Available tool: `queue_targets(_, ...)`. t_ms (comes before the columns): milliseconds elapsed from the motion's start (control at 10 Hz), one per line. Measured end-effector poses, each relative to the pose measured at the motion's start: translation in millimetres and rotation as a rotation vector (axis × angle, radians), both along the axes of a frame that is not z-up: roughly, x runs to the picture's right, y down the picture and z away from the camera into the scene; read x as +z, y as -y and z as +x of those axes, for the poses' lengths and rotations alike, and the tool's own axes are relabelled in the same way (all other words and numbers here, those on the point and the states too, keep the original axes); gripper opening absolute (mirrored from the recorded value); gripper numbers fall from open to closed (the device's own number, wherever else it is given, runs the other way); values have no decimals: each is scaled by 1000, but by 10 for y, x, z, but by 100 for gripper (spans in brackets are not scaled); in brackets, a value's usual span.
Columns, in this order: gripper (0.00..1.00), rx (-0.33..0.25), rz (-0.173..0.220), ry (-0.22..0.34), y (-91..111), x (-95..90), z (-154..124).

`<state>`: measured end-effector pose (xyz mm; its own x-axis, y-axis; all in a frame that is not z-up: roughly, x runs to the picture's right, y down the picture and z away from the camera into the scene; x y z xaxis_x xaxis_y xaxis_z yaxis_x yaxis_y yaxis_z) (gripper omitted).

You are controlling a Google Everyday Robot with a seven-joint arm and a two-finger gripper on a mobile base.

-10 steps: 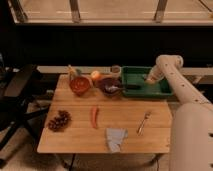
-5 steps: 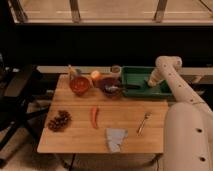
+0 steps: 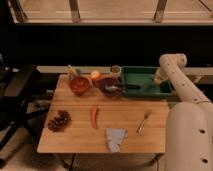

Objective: Wipe tray with sponge

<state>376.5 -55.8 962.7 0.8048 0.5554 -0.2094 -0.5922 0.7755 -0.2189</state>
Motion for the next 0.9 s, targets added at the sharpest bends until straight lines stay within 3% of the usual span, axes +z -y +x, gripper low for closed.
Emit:
queue_targets(300, 0, -30, -3, 54, 169, 264, -296)
queue_targets(500, 0, -26, -30, 114, 93, 346, -413)
queue_targets(700, 0, -38, -43, 149, 13, 269, -495)
queue_targets(900, 0, -63, -76, 179, -256, 6, -499)
